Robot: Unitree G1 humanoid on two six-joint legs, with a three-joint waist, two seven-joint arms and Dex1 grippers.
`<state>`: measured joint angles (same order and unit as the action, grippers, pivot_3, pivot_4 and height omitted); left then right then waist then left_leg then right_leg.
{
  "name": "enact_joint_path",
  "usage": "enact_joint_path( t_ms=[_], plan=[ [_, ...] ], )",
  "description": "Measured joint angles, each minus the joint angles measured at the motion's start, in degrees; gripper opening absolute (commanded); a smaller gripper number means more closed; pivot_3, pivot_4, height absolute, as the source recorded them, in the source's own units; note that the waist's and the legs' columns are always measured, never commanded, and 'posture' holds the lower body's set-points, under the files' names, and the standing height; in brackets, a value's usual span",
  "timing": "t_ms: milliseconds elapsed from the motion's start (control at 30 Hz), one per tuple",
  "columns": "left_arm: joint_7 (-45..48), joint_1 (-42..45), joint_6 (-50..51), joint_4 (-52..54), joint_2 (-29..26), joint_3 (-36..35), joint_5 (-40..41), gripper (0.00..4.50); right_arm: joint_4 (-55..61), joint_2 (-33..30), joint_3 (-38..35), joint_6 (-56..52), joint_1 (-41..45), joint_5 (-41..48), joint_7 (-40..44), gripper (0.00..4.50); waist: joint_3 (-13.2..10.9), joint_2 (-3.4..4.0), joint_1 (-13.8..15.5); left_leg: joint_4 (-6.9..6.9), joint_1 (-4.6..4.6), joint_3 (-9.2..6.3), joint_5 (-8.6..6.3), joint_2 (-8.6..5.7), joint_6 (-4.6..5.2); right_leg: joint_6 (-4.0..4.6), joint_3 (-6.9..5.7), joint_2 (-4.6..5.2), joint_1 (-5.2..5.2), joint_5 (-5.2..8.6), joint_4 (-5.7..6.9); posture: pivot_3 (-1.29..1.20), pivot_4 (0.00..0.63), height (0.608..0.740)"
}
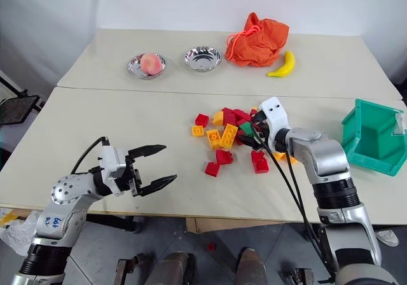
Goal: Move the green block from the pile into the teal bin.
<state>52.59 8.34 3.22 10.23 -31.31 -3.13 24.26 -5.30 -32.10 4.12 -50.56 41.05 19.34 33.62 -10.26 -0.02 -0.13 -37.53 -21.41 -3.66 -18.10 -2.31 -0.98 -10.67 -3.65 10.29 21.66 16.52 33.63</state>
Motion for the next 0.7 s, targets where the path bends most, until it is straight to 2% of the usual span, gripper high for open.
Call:
enact_joint_path(
  t_ms=[233, 433, 467, 533, 633, 700],
  plan=[
    [-0.5, 0.0, 0.0, 0.0, 0.1, 0.3, -0.1, 4.5, -5.9, 0.0, 1.5, 1.3, 3.1, -1.5, 3.5, 4.46, 0.0, 0.0, -0.1, 0.0, 0.0, 0.0, 0.0, 0.0, 0.0, 0.0, 0.0, 0.0, 0.0, 0.0, 0.0, 0.0, 0.15, 0.74],
    [-1.7, -0.9, 0.0, 0.5, 0.2, 0.3, -0.1, 4.5, -8.6, -0.5, -0.6, 1.2, 3.6, -1.2, 5.0, 4.46, 0.0, 0.0, 0.0, 0.0, 0.0, 0.01, 0.0, 0.0, 0.0, 0.0, 0.0, 0.0, 0.0, 0.0, 0.0, 0.0, 0.15, 0.74],
    [-1.7, -1.2, 0.0, 0.5, 0.2, 0.3, -0.1, 4.5, -8.8, -0.7, -0.7, 1.2, 3.6, -1.2, 5.2, 4.09, 0.0, 0.0, 0.0, 0.01, 0.0, 0.01, 0.0, 0.0, 0.0, 0.0, 0.0, 0.0, 0.0, 0.0, 0.0, 0.0, 0.15, 0.74],
    [-1.9, -1.8, 0.0, 0.5, 0.2, 0.3, -0.2, 4.5, -9.0, -0.8, -1.2, 1.2, 3.8, -1.1, 5.7, 3.64, 0.0, 0.0, 0.0, 0.0, 0.0, 0.01, 0.0, 0.0, 0.0, 0.0, 0.0, 0.0, 0.01, 0.0, 0.0, 0.0, 0.15, 0.74],
    [-2.1, -1.8, -0.2, 0.5, 0.3, 0.4, -0.3, 4.5, -9.2, -0.8, -2.4, 0.4, 4.6, -0.2, 6.8, 2.62, 0.0, 0.0, 0.0, -0.01, 0.0, 0.02, 0.0, 0.0, 0.0, 0.0, 0.01, 0.0, 0.01, 0.0, 0.01, 0.0, 0.15, 0.74],
    [-2.3, -1.5, -0.2, 0.5, 0.6, 0.4, -0.5, 4.5, -9.3, -0.9, -2.6, -0.6, 5.4, 0.2, 7.4, 2.62, 0.0, 0.0, 0.0, 0.01, 0.0, 0.01, 0.0, 0.01, 0.0, 0.0, 0.01, -0.01, 0.01, 0.0, 0.0, 0.0, 0.15, 0.74]
  ],
)
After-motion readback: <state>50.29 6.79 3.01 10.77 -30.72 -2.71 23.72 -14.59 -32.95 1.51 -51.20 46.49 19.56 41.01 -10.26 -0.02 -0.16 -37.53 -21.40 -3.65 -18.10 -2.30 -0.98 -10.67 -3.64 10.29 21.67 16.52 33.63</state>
